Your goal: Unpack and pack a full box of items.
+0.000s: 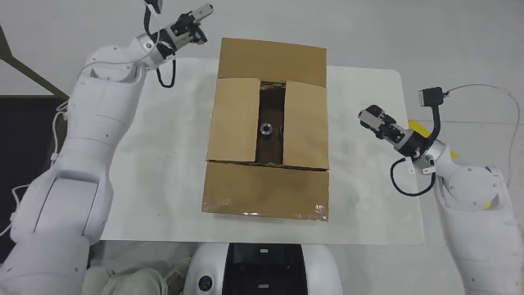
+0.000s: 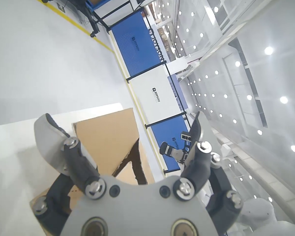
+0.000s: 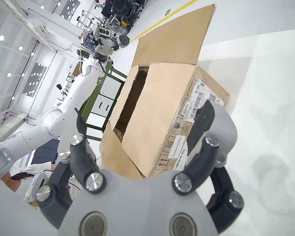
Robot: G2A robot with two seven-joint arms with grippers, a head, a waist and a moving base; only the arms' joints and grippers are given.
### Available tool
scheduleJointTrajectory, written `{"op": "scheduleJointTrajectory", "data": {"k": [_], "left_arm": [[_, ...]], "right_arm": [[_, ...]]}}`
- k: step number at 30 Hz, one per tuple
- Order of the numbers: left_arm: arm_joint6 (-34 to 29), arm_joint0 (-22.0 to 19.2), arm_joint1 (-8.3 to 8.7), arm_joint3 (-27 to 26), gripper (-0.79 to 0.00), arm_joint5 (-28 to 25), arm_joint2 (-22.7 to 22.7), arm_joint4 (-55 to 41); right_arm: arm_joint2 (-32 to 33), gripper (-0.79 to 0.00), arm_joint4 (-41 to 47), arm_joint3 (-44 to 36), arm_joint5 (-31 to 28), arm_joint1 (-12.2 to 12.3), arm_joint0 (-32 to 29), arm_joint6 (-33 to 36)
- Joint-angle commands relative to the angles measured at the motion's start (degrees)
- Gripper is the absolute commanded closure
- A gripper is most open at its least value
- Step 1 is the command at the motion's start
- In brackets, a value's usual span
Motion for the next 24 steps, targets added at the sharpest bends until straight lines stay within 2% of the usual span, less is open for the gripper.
{"op": "scheduleJointTrajectory", "data": {"k": [1, 12, 18, 24], "left_arm": [[0.6, -0.8, -0.76, 2.3, -0.785, -0.8, 1.6, 0.8], [3.9, -5.0, -5.31, 13.8, -0.785, -1.5, 8.2, 4.7], [2.6, -7.0, -7.33, 19.0, -0.785, -0.1, 8.4, 0.7], [-0.3, -8.3, -9.06, 21.8, -0.785, 1.5, 8.4, -2.3]], "right_arm": [[0.0, -0.785, 0.0, 0.0, 0.0, 0.0, 0.0, 0.0], [0.0, -0.785, 0.0, 0.0, 0.0, 0.0, 0.0, 0.0], [0.0, -0.785, 0.0, 0.0, 0.0, 0.0, 0.0, 0.0], [0.0, -0.785, 0.0, 0.0, 0.0, 0.0, 0.0, 0.0]]}}
